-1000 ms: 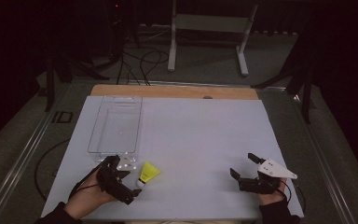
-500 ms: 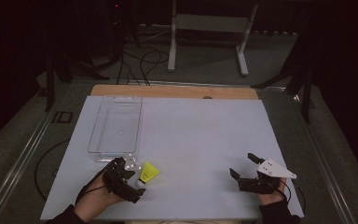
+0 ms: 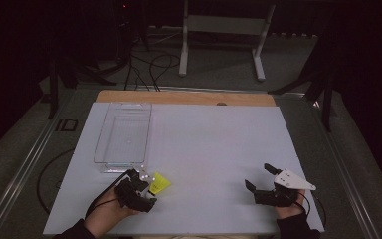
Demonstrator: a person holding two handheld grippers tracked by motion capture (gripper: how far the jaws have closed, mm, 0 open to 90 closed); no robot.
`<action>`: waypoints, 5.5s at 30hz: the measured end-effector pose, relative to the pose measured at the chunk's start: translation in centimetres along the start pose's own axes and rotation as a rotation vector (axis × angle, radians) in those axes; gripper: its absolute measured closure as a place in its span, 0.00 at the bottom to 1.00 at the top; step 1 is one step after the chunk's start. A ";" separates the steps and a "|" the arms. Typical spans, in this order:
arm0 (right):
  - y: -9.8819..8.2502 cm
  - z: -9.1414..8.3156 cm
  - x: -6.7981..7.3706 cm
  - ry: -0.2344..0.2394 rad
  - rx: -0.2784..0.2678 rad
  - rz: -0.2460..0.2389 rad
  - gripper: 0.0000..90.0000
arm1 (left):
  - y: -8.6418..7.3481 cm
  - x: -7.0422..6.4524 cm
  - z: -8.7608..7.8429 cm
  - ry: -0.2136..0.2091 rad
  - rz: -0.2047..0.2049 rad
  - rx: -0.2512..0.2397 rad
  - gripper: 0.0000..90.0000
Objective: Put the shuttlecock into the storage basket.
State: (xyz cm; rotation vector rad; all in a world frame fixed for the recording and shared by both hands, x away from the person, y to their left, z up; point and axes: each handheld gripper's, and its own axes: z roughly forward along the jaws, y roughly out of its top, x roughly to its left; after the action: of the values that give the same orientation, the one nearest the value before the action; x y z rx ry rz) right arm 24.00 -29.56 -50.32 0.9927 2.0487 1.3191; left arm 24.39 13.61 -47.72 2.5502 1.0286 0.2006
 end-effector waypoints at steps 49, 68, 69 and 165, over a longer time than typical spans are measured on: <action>0.0 0.0 -0.1 -0.002 0.010 0.002 0.10 | 1.8 0.0 -0.1 -0.060 0.054 0.050 0.73; -0.1 0.1 -0.1 0.001 0.016 0.006 0.10 | 4.0 1.1 -2.7 -0.116 0.120 0.057 0.73; -0.1 0.1 -0.1 0.001 0.016 0.006 0.10 | 4.2 1.2 -2.9 -0.118 0.127 0.056 0.73; -0.1 0.2 0.0 0.005 0.018 -0.001 0.10 | 1.2 15.3 -12.1 0.057 -0.194 -0.106 0.73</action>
State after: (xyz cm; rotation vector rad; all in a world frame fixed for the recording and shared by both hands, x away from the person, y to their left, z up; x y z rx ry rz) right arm 24.09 -29.44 -50.49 0.9972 2.0680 1.3059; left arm 32.97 26.99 -36.28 2.3452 1.2449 0.2674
